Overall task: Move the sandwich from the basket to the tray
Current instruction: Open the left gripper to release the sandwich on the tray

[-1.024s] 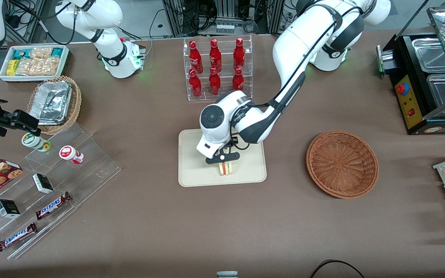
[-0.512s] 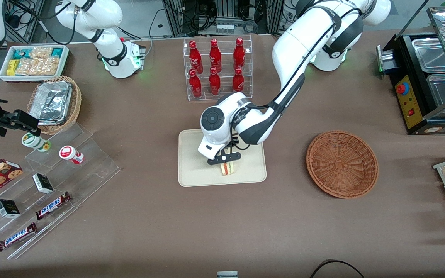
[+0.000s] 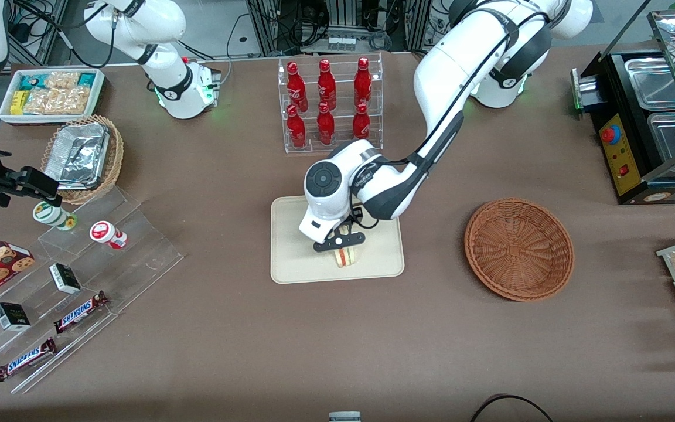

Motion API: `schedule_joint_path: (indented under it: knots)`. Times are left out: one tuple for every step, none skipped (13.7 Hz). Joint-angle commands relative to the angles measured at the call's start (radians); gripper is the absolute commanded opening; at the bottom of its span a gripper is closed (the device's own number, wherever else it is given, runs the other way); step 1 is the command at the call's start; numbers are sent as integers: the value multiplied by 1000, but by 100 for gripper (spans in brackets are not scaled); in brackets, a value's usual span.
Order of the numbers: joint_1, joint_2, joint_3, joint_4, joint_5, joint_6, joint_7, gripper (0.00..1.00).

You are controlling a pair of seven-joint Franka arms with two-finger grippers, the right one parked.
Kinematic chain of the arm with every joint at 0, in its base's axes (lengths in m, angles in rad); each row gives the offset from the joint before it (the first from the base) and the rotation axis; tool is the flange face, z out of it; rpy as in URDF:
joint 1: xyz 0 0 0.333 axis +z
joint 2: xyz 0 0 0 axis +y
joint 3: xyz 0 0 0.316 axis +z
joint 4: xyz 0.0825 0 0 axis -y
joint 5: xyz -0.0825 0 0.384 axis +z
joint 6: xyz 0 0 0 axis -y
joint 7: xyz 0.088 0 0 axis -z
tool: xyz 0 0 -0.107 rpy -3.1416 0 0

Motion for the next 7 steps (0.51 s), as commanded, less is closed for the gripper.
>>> schedule_joint_path:
  knots:
    - [1, -64, 2, -4, 13, -53, -2, 100]
    - [18, -71, -1, -4, 12, -66, 21, 100]
    - [24, -80, -4, -4, 6, -78, 37, 100]
    - [26, -95, -1, -4, -26, -84, 47, 100]
    - [26, -118, 2, -4, -52, -87, 49, 100]
    - [30, -139, 5, -13, -57, -87, 61, 100]
    - [76, -146, -1, -17, -57, -99, 84, 100]
